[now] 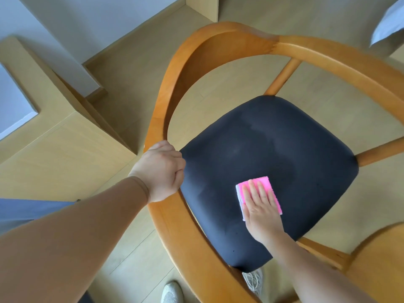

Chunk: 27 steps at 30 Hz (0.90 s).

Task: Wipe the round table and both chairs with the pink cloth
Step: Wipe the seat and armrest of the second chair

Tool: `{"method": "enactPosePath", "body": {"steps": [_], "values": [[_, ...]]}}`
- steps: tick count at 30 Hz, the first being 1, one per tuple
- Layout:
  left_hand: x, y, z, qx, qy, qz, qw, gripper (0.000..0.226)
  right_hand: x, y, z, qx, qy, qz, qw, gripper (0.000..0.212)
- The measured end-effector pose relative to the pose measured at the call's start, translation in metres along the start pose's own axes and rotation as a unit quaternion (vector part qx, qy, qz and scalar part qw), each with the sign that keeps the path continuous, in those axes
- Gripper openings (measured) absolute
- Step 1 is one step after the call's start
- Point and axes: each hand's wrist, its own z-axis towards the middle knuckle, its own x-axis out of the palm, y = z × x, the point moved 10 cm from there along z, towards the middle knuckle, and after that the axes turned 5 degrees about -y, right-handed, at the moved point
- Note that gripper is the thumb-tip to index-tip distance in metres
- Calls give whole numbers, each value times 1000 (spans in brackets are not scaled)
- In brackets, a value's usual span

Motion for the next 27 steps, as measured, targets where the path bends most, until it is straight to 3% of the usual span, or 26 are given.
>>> {"method": "enactPosePath", "body": {"steps": [5, 10, 15, 19, 24, 27], "values": [[-2, -17, -5, 14, 18, 4, 1000, 34, 14, 55, -47, -140, -11, -6, 990, 50], [16, -71, -28, 53, 87, 40, 994, 34, 10, 83, -86, -258, -19, 8, 966, 46], [31, -99, -33, 30, 125, 52, 990, 28, 9, 76, -91, -268, -4, 6, 963, 44], [32, -88, -30, -17, 133, 62, 989, 26, 14, 51, -88, -202, 38, 21, 978, 55], [26, -87, -28, -31, 121, 64, 990, 27, 21, 34, -85, -230, 23, 0, 973, 53], [25, -87, -30, -29, 115, 58, 991, 27, 16, 8, -73, -190, 4, -14, 982, 60]]}}
